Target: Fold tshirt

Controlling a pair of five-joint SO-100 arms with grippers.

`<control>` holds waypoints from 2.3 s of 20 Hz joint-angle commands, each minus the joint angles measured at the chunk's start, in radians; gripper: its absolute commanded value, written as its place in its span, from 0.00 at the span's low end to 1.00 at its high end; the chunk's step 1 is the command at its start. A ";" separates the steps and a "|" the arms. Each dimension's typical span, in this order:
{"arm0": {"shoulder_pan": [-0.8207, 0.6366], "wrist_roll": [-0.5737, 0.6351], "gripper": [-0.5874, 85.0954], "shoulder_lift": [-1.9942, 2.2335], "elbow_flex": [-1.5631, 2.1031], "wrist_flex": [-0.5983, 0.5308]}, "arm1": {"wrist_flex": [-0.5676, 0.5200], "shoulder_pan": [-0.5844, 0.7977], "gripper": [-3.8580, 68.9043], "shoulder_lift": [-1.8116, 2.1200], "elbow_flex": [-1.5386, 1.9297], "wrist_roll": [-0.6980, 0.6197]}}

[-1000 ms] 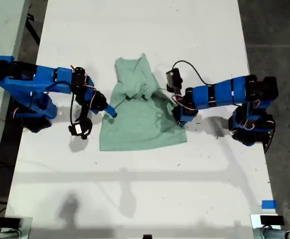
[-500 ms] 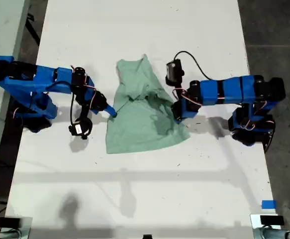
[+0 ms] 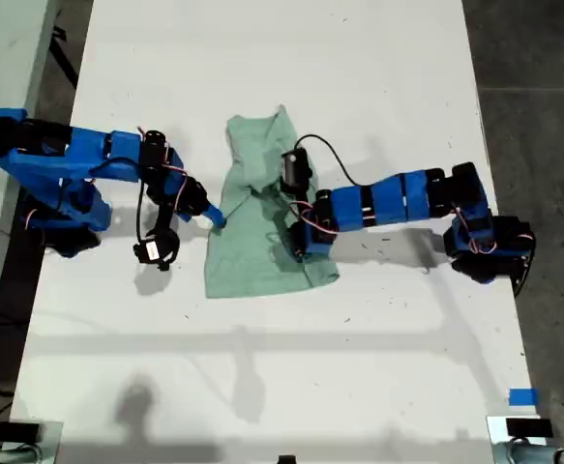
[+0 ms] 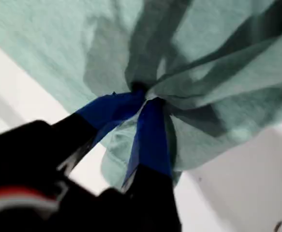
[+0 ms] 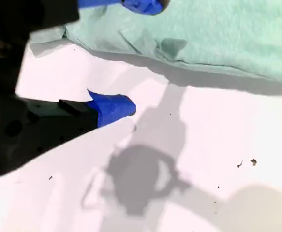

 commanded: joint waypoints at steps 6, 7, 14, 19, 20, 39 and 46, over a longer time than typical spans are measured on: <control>0.023 -0.034 0.34 0.051 -0.081 0.072 | 0.209 -0.015 0.48 0.155 -0.178 -0.023; 0.038 -0.041 0.34 0.052 -0.100 0.097 | 0.252 -0.015 0.46 0.216 -0.178 -0.032; 0.143 -0.115 0.34 0.055 -0.225 0.198 | 0.411 0.002 0.43 0.482 -0.114 -0.067; 0.146 -0.130 0.33 -0.049 -0.129 0.060 | 0.405 0.009 0.41 0.495 -0.091 -0.072; 0.141 -0.130 0.33 -0.075 -0.106 0.015 | 0.405 0.006 0.41 0.495 -0.086 -0.071; 0.086 -0.229 0.01 -0.193 -0.296 0.152 | 0.345 -0.018 0.39 0.497 0.035 -0.051; 0.086 -0.117 0.01 -0.735 -0.891 0.273 | 0.341 -0.028 0.38 0.497 0.048 -0.032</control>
